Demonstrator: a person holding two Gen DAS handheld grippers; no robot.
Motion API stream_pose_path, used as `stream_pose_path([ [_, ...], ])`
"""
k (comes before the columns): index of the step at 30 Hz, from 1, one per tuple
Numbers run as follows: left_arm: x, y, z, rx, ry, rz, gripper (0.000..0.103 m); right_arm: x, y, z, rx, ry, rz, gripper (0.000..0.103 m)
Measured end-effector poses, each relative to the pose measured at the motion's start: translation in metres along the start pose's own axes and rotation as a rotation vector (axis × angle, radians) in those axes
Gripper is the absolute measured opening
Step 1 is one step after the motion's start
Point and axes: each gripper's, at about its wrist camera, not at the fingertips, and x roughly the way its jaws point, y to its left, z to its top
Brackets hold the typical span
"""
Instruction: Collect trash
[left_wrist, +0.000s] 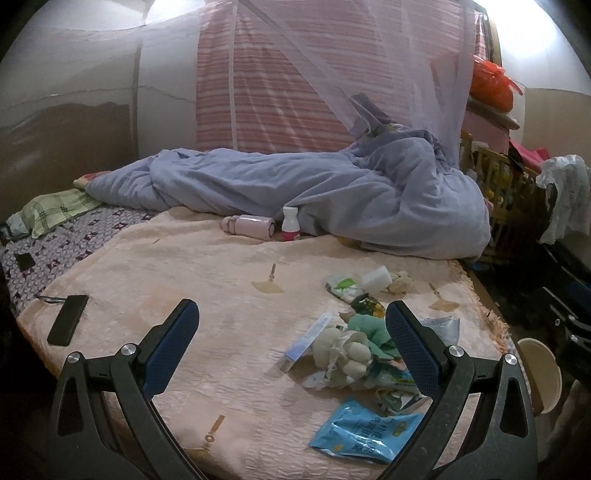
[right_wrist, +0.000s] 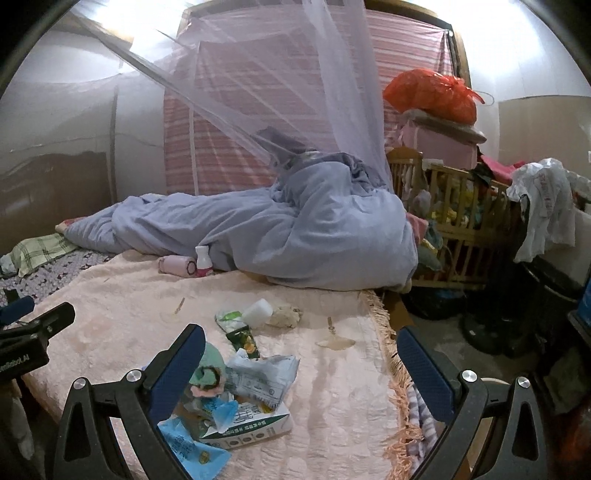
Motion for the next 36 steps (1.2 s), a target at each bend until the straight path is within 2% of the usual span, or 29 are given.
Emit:
stream_pose_path([
  [36,-0.0004,0.0029,0.0008,-0.008,-0.003,0.007,0.101,-0.0022,0.0033,-0.0001,0.002,-0.006,-0.006,0.103],
])
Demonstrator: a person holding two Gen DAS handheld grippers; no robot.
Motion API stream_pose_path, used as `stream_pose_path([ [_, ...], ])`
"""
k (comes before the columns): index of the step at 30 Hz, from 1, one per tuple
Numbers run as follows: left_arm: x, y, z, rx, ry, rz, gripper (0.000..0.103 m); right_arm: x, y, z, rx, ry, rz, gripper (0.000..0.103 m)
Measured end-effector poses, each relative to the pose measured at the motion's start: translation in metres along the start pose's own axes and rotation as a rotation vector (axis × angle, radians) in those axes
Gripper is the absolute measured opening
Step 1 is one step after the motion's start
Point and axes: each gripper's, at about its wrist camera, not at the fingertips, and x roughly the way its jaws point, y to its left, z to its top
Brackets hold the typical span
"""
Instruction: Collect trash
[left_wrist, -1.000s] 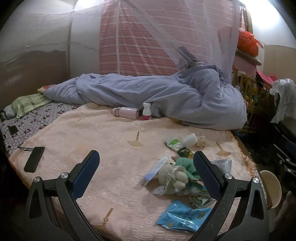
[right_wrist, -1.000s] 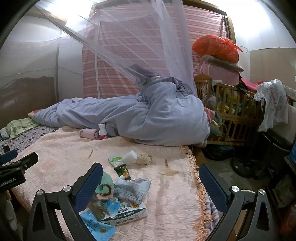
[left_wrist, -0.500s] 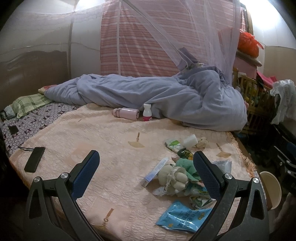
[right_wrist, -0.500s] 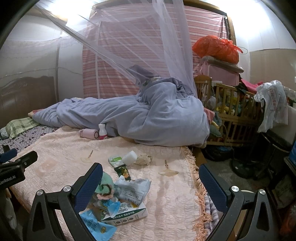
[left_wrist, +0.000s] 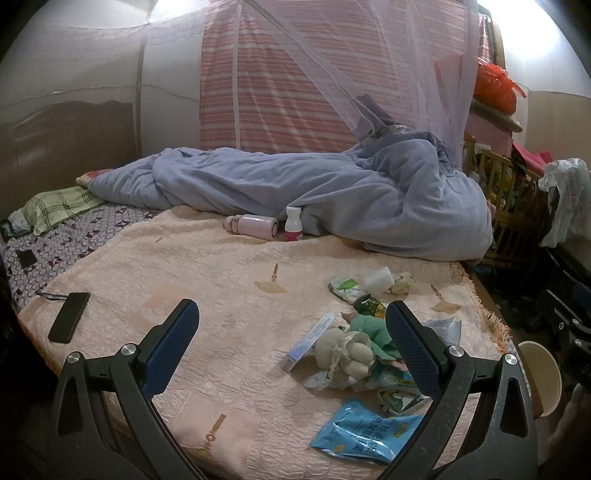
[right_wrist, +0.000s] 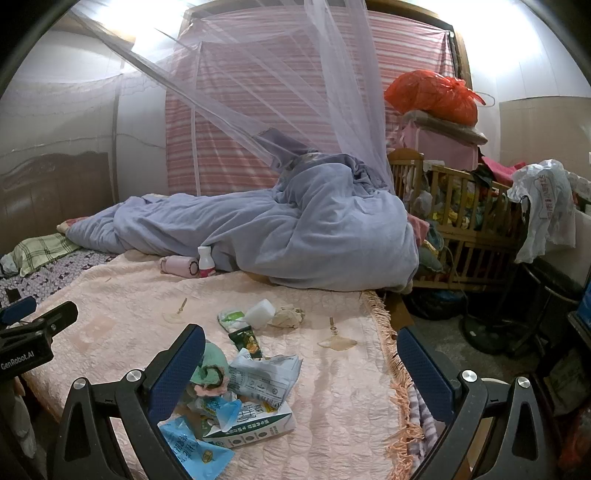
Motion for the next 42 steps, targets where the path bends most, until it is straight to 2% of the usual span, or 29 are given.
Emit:
stream_pose_path([
  [29,0.005,-0.003,-0.012,-0.001,0.025,-0.003,0.101,0.005,0.006,-0.006,-0.001,0.040,0.035,0.103],
  [42,0.015,0.001,-0.011,0.002,0.060,-0.007,0.101,0.019,0.009,-0.016,-0.009,0.102,0.084,0.103],
])
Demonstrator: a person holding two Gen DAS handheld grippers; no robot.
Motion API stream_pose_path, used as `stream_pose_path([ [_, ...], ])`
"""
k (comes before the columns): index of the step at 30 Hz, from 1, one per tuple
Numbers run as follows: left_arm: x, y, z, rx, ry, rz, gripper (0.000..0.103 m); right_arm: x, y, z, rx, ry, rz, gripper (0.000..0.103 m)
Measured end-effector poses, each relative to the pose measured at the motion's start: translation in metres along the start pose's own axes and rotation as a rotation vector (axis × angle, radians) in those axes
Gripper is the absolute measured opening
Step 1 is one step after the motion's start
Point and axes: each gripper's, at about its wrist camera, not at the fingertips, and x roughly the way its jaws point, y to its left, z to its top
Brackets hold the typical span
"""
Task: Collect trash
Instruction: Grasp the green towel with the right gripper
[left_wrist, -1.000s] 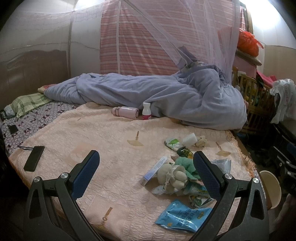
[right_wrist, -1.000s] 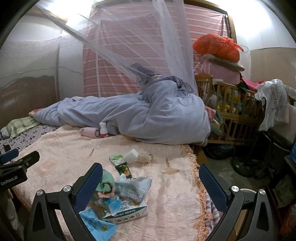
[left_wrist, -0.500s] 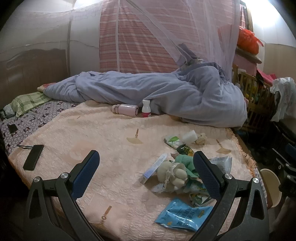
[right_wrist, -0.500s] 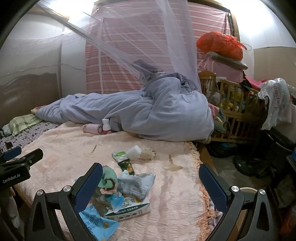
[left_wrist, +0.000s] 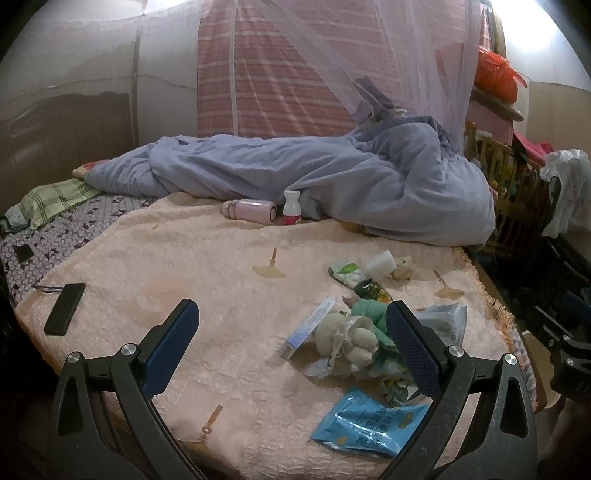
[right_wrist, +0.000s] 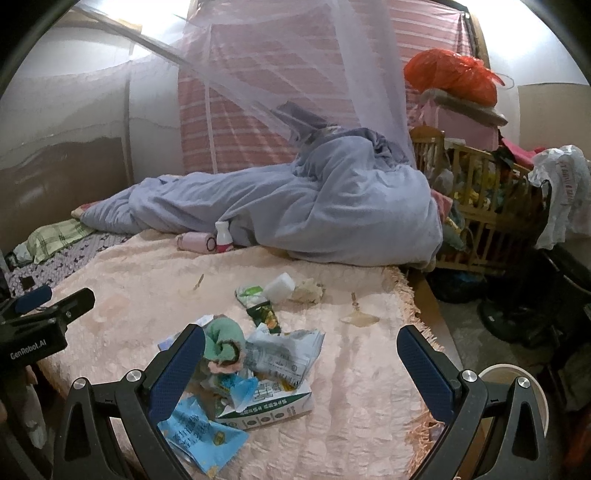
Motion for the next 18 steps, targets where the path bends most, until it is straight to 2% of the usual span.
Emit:
stream_pose_path([
  [6,0.012,0.007,-0.009,0.025,0.056,-0.008,0.101,0.020,-0.011,-0.012,0.013,0.096,0.015,0.103],
  [13,0.033,0.014,-0.020,0.048,0.138,-0.042,0.101,0.051,-0.020,-0.034,0.007,0.249,0.001,0.103],
  [16,0.042,0.014,-0.023,0.059,0.170,-0.061,0.101,0.064,-0.021,-0.043,0.026,0.319,0.040,0.103],
  [18,0.048,0.014,-0.025,0.062,0.193,-0.079,0.101,0.076,-0.020,-0.047,0.060,0.385,0.105,0.103],
])
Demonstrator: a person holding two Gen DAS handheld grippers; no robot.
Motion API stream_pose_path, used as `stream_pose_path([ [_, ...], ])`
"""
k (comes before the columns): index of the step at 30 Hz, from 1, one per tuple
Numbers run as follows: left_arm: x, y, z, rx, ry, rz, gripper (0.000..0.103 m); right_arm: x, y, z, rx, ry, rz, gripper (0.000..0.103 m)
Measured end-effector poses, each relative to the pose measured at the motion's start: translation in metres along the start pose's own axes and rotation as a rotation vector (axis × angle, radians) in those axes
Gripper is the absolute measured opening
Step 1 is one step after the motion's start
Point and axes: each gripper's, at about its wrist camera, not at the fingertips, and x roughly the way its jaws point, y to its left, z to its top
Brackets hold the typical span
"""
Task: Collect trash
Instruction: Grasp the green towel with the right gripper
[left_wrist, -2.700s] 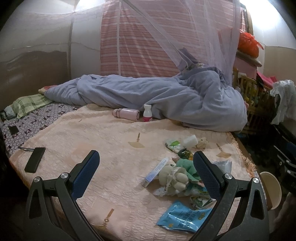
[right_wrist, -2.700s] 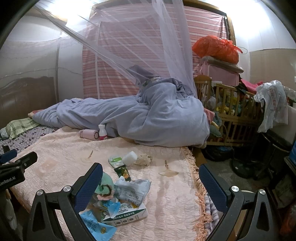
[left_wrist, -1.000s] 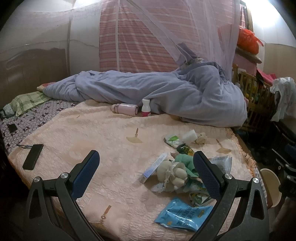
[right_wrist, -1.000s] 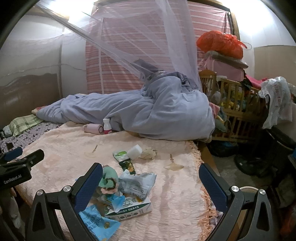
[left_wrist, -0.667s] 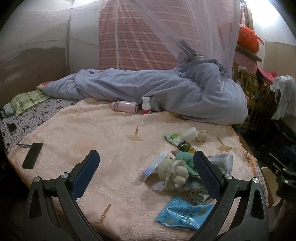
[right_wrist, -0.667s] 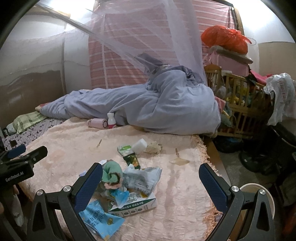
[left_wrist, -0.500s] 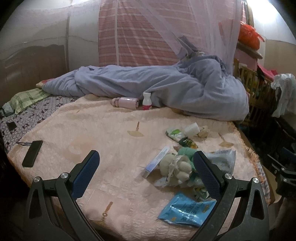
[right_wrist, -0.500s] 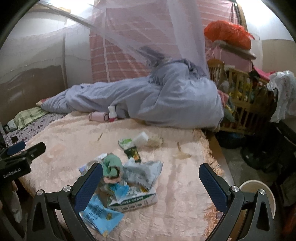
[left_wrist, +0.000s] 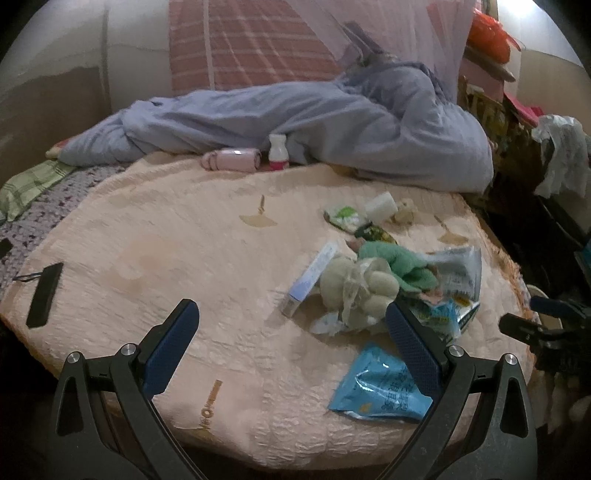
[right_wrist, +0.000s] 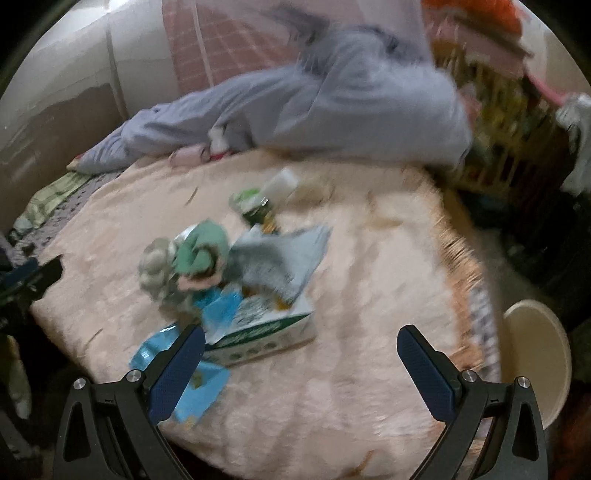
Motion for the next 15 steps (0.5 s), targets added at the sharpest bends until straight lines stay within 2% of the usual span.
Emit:
stream_pose_path([
  [2,0.006,-0.001,0.000,0.009,0.017,-0.010,0.101,0.007,0.000,0.003,0.013,0.024,0.035,0.103],
  [5,0.012,-0.002,0.000,0.028,0.023,-0.002,0.101,0.010,0.002,0.010,0.011,-0.009,0.060,0.103],
  [7,0.017,0.000,0.001,0.025,0.031,-0.003,0.101,0.014,0.009,0.019,-0.008,-0.011,0.086,0.097],
  [9,0.020,0.004,0.001,0.014,0.039,-0.007,0.101,0.024,0.020,0.031,-0.045,0.001,0.106,0.086],
  [13,0.029,0.011,0.003,0.002,0.060,-0.015,0.101,0.045,0.040,0.052,-0.092,0.007,0.141,0.076],
  [15,0.032,0.013,0.004,0.002,0.067,-0.025,0.101,0.059,0.054,0.064,-0.116,0.016,0.169,0.068],
])
